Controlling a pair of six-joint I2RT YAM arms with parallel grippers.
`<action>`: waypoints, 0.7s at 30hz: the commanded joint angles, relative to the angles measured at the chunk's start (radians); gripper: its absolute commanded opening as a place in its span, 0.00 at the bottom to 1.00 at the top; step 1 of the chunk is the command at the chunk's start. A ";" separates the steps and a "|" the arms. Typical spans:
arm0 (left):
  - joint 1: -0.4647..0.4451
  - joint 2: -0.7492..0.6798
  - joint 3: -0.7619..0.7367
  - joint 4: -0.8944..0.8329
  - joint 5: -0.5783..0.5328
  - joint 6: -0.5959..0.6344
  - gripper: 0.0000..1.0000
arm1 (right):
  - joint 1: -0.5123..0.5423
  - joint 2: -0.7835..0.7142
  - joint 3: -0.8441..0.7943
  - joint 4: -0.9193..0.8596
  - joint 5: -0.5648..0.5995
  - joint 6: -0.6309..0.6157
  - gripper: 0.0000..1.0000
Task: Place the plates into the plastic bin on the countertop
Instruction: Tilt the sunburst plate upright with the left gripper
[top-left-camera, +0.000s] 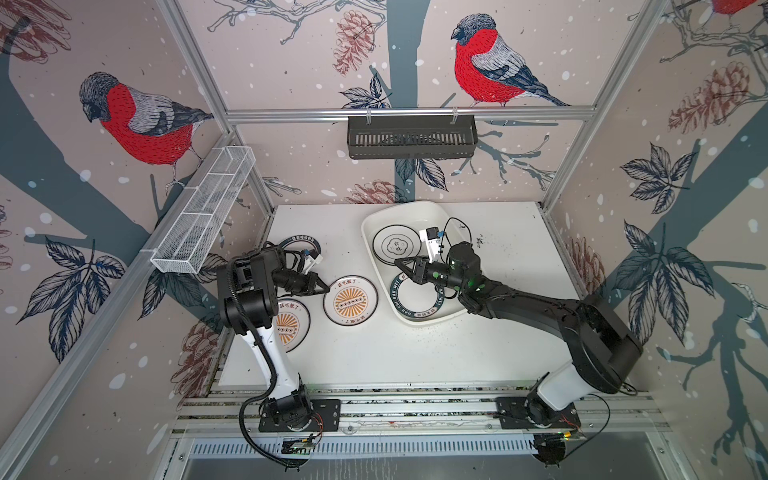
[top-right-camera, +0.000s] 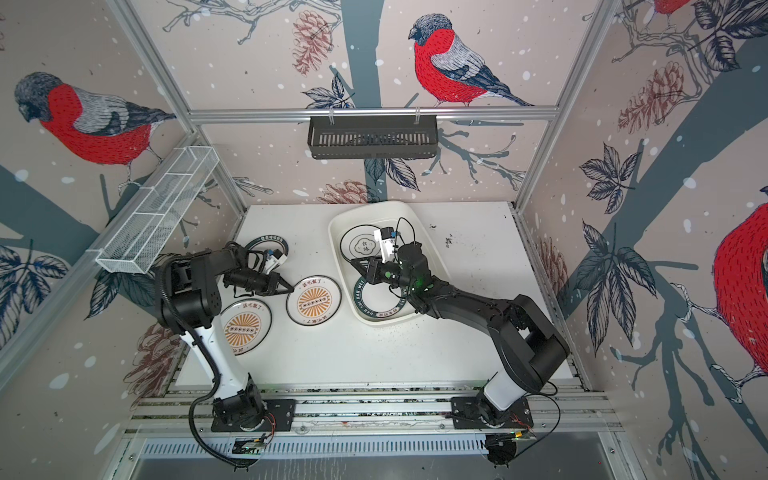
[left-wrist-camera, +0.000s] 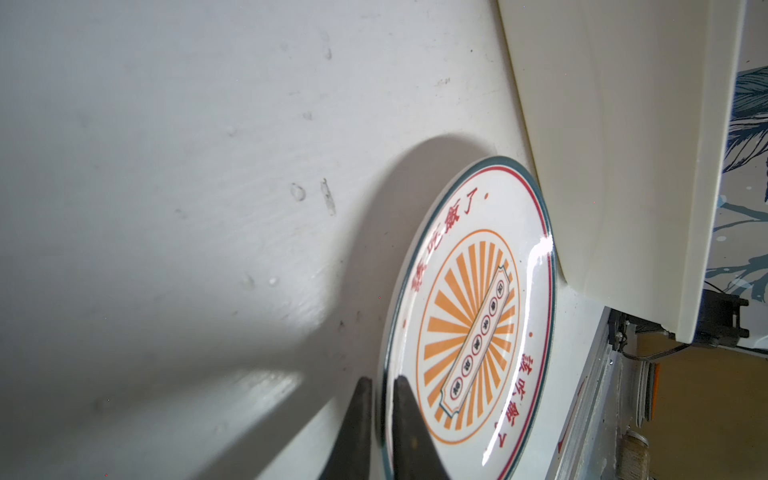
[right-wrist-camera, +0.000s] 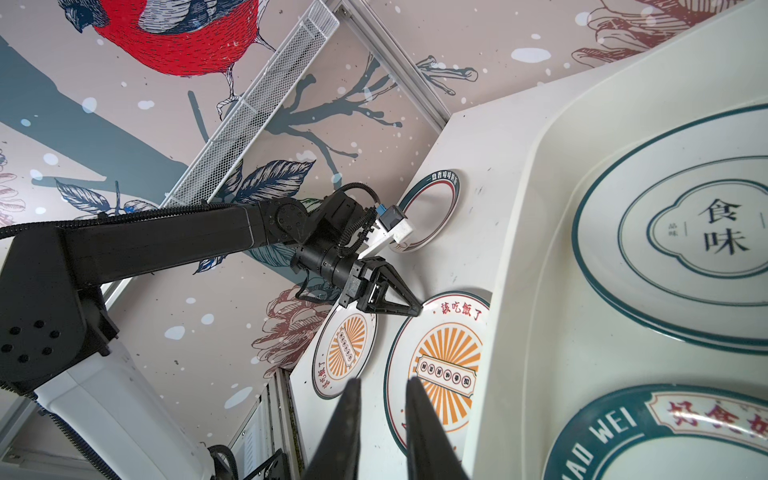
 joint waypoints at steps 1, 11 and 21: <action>0.000 0.007 0.005 -0.044 0.018 0.041 0.18 | -0.004 0.002 -0.006 0.052 -0.015 0.016 0.22; -0.001 0.032 0.017 -0.096 0.027 0.100 0.17 | -0.011 0.017 -0.005 0.072 -0.028 0.027 0.22; -0.012 0.022 0.003 -0.073 0.045 0.087 0.06 | -0.018 0.025 -0.005 0.080 -0.039 0.031 0.21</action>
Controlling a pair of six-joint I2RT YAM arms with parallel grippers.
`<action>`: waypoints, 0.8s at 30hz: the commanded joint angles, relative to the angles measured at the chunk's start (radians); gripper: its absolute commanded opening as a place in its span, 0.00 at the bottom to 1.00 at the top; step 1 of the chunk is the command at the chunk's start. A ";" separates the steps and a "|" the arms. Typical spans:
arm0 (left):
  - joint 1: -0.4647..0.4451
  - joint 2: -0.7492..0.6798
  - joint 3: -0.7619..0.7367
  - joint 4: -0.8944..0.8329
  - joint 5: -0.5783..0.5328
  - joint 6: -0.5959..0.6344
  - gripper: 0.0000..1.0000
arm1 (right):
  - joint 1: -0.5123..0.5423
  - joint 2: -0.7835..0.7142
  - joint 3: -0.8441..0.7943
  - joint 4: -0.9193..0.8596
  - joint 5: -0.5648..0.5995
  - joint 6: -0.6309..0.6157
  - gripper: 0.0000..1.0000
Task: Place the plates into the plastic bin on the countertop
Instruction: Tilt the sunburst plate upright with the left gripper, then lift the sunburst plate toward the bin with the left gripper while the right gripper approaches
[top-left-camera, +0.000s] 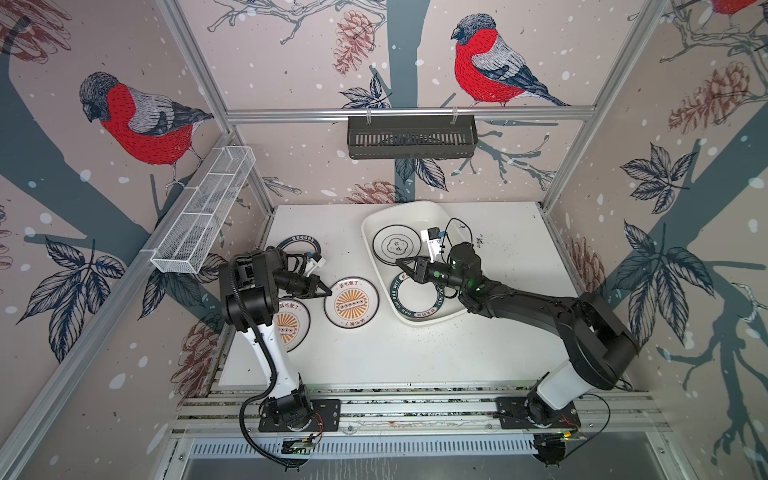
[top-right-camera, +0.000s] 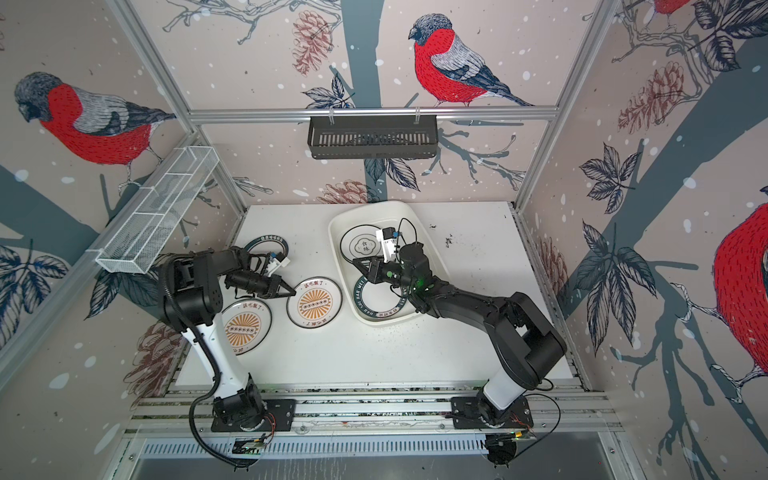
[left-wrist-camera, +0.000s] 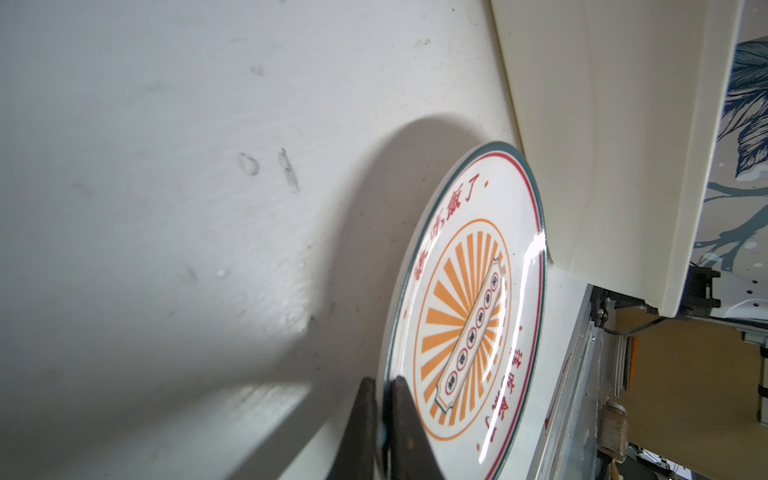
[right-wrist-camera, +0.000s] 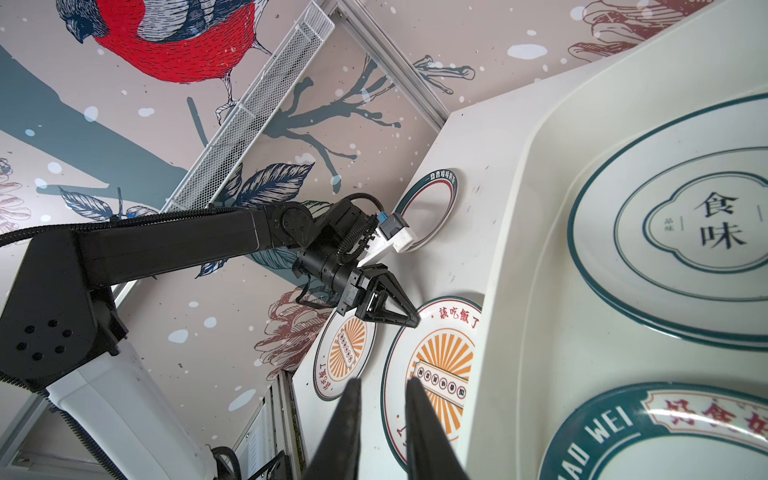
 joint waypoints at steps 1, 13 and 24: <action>-0.001 -0.009 -0.003 -0.006 0.009 0.028 0.04 | -0.003 0.002 0.003 0.043 -0.017 0.009 0.21; -0.001 -0.062 0.023 -0.007 0.015 -0.014 0.00 | -0.015 0.001 0.002 0.052 -0.025 0.015 0.23; 0.000 -0.184 0.116 -0.054 -0.026 -0.082 0.00 | -0.032 -0.002 -0.007 0.079 -0.049 0.029 0.24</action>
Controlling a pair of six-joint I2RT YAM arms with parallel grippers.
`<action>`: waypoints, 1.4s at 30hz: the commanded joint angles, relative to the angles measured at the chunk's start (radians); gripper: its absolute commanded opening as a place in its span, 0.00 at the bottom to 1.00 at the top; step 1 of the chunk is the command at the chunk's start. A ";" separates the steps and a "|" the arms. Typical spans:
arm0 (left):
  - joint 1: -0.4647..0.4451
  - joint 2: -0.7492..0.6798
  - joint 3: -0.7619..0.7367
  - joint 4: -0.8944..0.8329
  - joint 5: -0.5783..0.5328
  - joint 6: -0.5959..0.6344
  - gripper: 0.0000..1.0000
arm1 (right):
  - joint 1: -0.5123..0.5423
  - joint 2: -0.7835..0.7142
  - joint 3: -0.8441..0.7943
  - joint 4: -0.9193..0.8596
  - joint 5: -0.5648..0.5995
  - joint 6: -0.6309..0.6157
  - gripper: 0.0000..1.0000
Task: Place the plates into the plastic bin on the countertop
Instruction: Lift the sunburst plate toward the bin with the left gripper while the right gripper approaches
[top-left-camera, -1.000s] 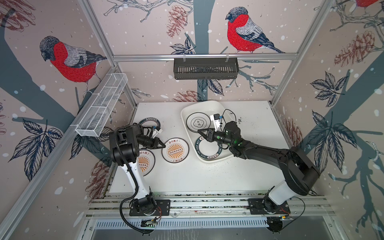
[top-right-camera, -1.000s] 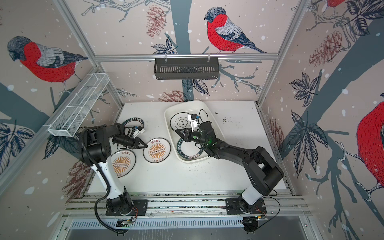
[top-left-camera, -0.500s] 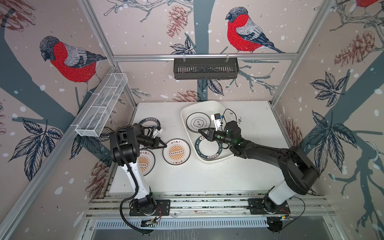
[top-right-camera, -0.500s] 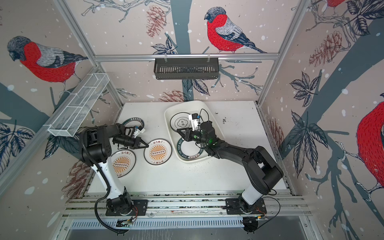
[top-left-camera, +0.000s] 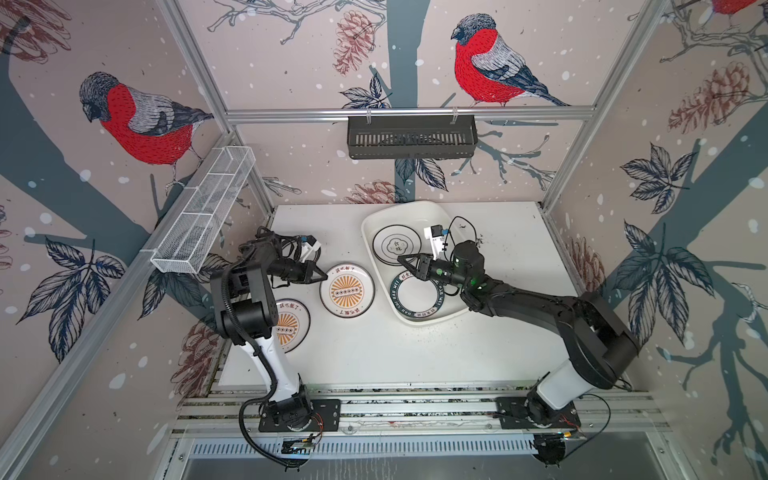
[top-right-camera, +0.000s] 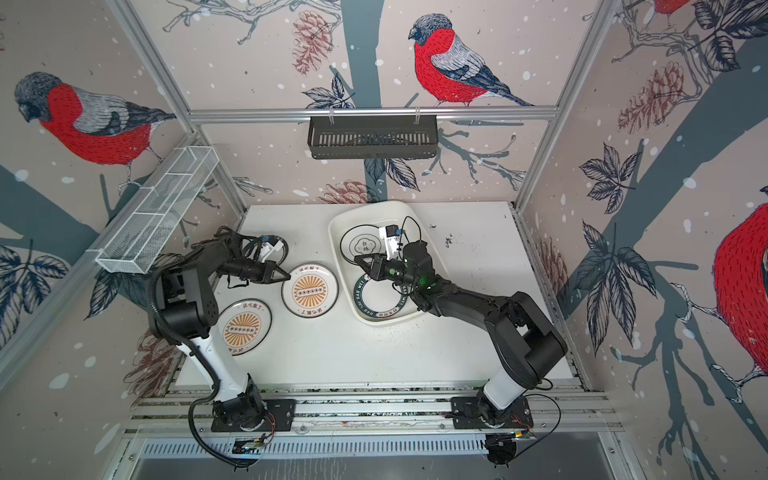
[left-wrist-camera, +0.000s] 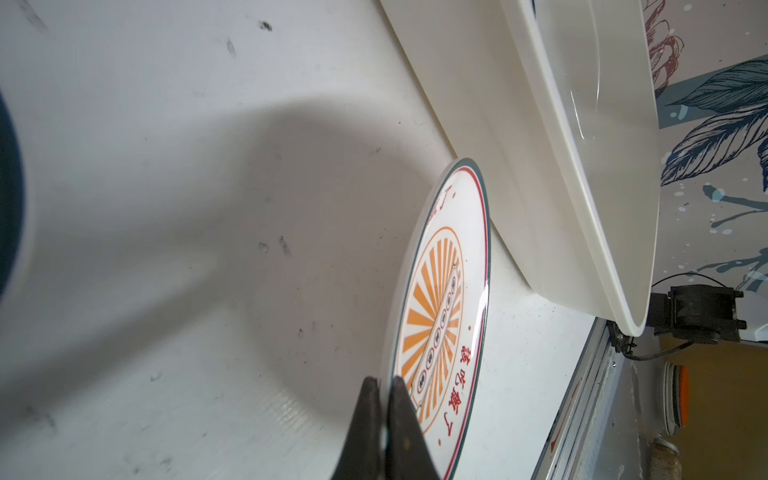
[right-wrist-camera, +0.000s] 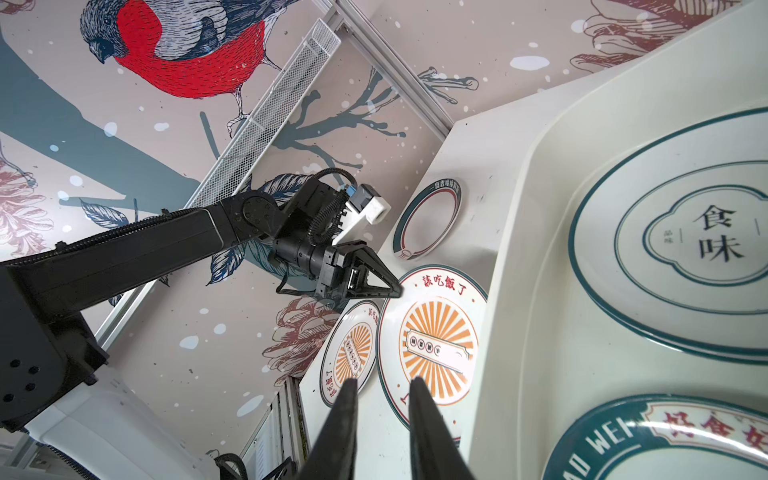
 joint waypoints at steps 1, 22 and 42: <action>0.000 -0.032 0.037 -0.057 0.010 -0.018 0.00 | -0.005 -0.003 -0.005 0.044 -0.016 0.007 0.25; 0.000 -0.116 0.222 -0.164 -0.076 -0.026 0.00 | -0.037 0.040 0.045 -0.001 -0.083 -0.014 0.28; -0.011 -0.176 0.372 -0.276 -0.067 -0.036 0.00 | -0.041 0.082 0.097 -0.044 -0.107 -0.037 0.30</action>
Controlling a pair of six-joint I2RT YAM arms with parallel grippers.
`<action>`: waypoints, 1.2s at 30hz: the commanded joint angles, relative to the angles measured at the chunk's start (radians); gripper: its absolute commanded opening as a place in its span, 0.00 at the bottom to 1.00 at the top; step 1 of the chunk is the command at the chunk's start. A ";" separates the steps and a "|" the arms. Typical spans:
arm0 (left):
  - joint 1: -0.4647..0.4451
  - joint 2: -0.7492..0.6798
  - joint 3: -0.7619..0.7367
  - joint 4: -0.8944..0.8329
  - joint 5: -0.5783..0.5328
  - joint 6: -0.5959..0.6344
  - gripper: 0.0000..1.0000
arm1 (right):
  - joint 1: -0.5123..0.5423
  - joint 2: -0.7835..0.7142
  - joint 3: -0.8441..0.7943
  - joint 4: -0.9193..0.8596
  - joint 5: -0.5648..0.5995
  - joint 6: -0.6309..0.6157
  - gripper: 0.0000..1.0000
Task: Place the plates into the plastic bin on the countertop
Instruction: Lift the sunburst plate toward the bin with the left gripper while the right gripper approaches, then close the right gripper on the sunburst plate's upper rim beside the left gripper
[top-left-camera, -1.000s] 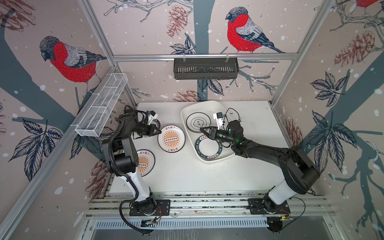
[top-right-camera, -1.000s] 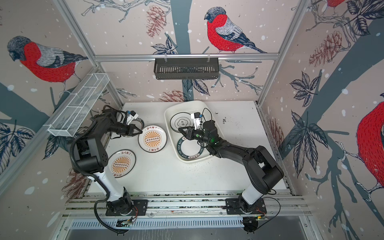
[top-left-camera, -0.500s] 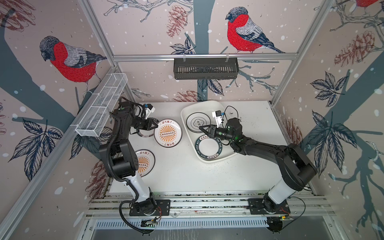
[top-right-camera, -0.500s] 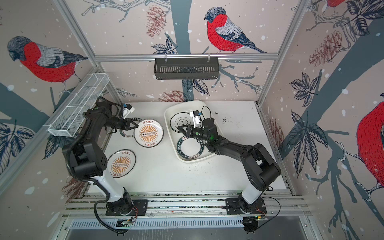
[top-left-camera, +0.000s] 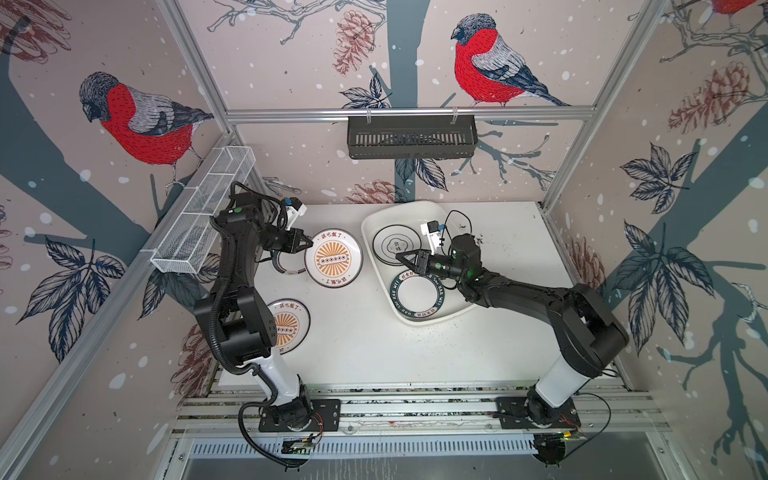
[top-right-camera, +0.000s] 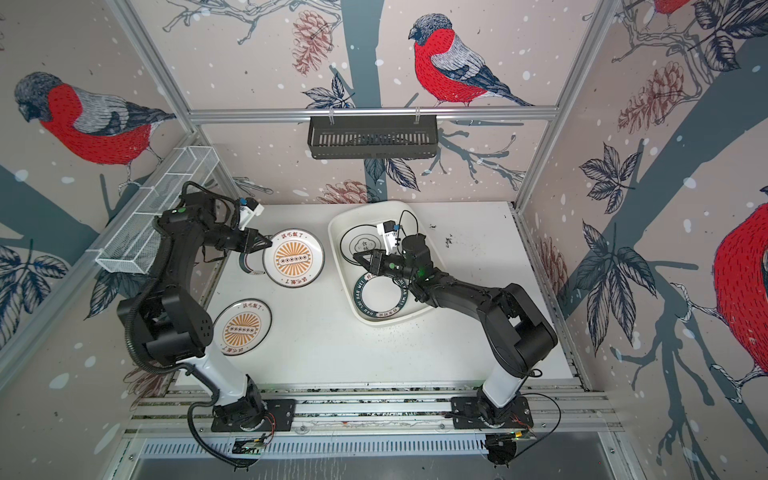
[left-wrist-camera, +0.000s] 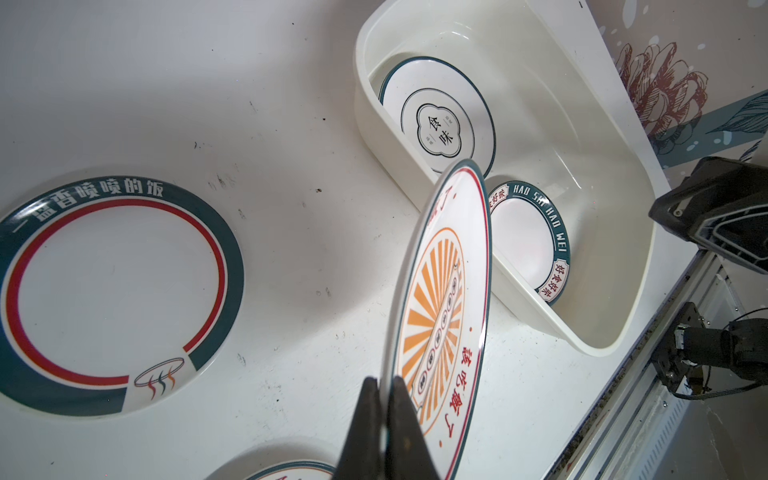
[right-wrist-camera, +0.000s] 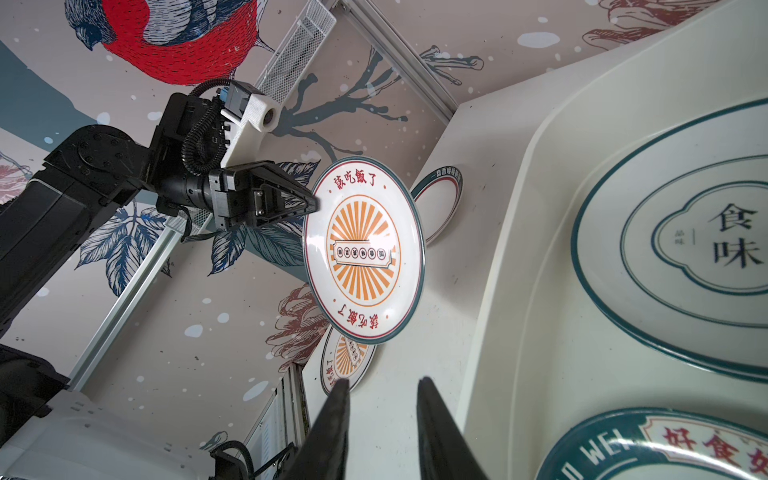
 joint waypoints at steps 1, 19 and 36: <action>-0.009 -0.020 0.031 -0.064 0.039 0.001 0.00 | -0.001 0.004 0.016 0.001 -0.014 -0.027 0.30; -0.138 -0.037 0.130 -0.047 0.110 -0.095 0.00 | 0.002 -0.005 0.036 -0.056 0.024 -0.091 0.30; -0.264 -0.046 0.058 0.044 0.139 -0.144 0.00 | 0.013 -0.033 -0.001 -0.041 0.051 -0.097 0.30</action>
